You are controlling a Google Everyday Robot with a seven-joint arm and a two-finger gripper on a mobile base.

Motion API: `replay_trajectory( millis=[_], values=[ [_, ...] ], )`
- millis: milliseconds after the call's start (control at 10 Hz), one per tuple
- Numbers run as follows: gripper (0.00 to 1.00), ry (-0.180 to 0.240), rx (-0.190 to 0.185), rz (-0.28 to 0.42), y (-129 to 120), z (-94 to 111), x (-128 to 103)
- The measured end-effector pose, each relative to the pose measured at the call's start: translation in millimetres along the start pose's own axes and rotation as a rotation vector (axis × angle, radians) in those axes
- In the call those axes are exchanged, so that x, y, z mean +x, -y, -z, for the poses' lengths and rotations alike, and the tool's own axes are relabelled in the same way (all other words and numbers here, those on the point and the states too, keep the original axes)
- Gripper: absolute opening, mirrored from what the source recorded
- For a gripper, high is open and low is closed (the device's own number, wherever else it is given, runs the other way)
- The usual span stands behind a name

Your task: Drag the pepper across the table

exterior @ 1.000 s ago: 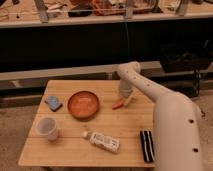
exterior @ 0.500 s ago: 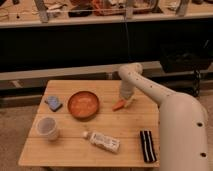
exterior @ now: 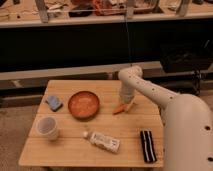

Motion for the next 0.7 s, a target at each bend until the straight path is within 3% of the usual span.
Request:
replay_trajectory(
  millis=[700],
  values=[
    [0.46,0.034,-0.016,-0.041,-33,-10,-3]
  ],
)
